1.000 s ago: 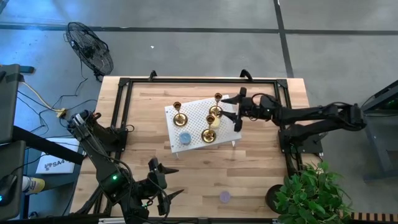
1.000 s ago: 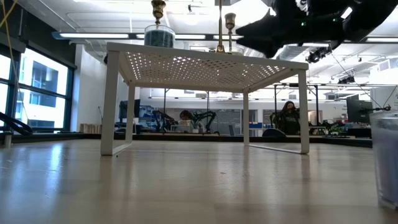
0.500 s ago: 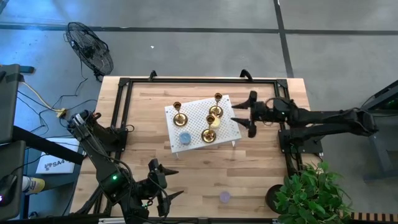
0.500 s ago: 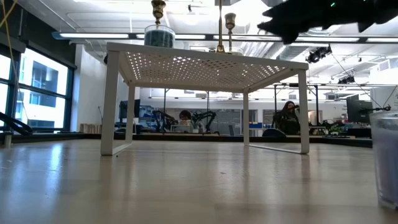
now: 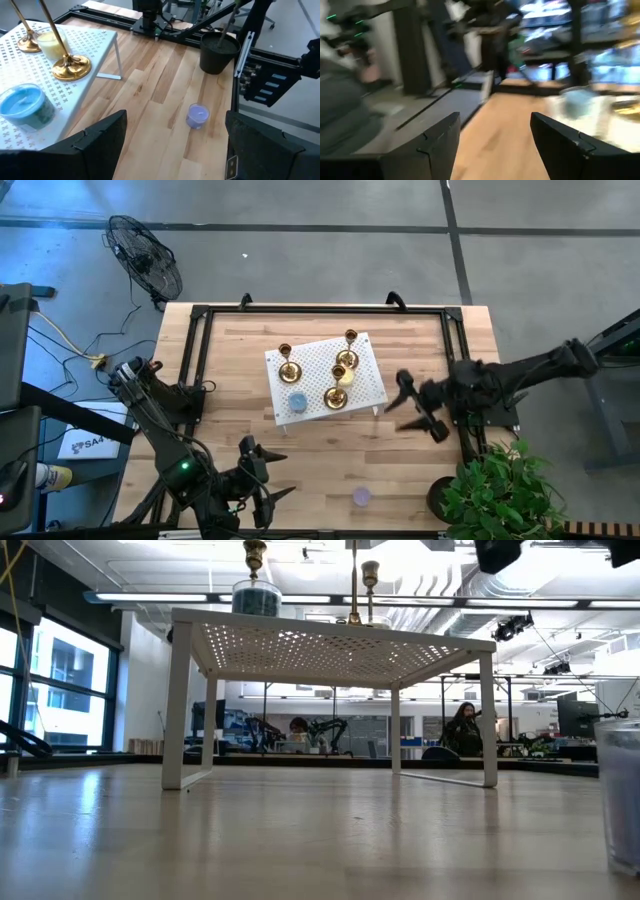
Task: Pick & Place candle stick holders
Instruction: Put the purple scented candle on the shelf
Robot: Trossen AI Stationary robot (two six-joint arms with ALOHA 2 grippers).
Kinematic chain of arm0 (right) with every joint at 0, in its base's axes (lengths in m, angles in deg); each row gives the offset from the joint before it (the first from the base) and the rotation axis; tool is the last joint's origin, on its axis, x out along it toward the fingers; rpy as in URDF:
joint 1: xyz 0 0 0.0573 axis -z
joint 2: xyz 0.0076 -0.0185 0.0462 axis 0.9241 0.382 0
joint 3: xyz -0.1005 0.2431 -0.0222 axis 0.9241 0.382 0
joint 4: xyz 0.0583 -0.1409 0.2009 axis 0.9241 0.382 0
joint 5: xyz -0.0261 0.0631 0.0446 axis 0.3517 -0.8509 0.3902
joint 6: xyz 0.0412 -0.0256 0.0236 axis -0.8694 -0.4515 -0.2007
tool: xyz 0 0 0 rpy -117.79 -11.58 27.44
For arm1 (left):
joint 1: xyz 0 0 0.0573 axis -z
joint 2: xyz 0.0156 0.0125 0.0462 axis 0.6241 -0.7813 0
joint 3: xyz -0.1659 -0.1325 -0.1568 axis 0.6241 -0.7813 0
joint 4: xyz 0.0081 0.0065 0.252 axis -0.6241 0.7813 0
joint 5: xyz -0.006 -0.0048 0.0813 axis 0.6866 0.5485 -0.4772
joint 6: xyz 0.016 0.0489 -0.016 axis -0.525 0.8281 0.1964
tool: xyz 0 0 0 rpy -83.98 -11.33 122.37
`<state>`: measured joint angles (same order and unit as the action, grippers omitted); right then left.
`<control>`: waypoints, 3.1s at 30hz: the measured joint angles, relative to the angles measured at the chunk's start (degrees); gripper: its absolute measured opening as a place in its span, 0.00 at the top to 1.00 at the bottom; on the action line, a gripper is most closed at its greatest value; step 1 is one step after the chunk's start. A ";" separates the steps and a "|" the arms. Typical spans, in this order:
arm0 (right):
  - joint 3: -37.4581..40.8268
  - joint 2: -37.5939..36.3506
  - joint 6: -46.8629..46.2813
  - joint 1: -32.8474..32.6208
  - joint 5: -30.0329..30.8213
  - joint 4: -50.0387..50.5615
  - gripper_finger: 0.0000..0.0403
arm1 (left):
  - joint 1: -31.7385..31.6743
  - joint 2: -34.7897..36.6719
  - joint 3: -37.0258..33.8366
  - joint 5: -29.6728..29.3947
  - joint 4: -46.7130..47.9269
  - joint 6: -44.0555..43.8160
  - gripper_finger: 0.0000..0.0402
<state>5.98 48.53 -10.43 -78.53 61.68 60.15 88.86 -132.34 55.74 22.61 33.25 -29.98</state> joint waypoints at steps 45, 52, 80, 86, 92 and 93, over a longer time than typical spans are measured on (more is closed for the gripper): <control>-33.35 53.17 -17.14 -29.77 18.74 30.30 0.41 | 0.00 0.02 -2.27 0.50 -2.68 -1.25 0.17; -34.38 54.43 -17.89 -28.65 15.06 29.02 0.41 | 0.02 0.01 -2.27 1.54 -2.62 -1.25 0.17; -34.38 54.36 -21.98 -30.85 24.00 30.75 0.41 | 0.02 0.00 -4.08 4.02 -4.42 -1.44 0.17; -34.34 56.30 -22.25 -30.85 23.46 29.89 0.41 | 0.02 0.00 -4.08 4.10 -5.54 -1.14 0.17; -34.21 56.34 -21.12 -30.66 21.47 27.15 0.41 | 0.02 0.00 -4.08 4.45 -5.59 -1.03 0.17; -34.23 56.16 -20.54 -30.66 21.64 26.77 0.41 | 0.02 0.00 -4.08 4.46 -5.61 -1.03 0.17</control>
<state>-28.25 104.69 -30.97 -109.19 83.33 86.92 88.88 -132.34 51.66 27.08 27.64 -31.00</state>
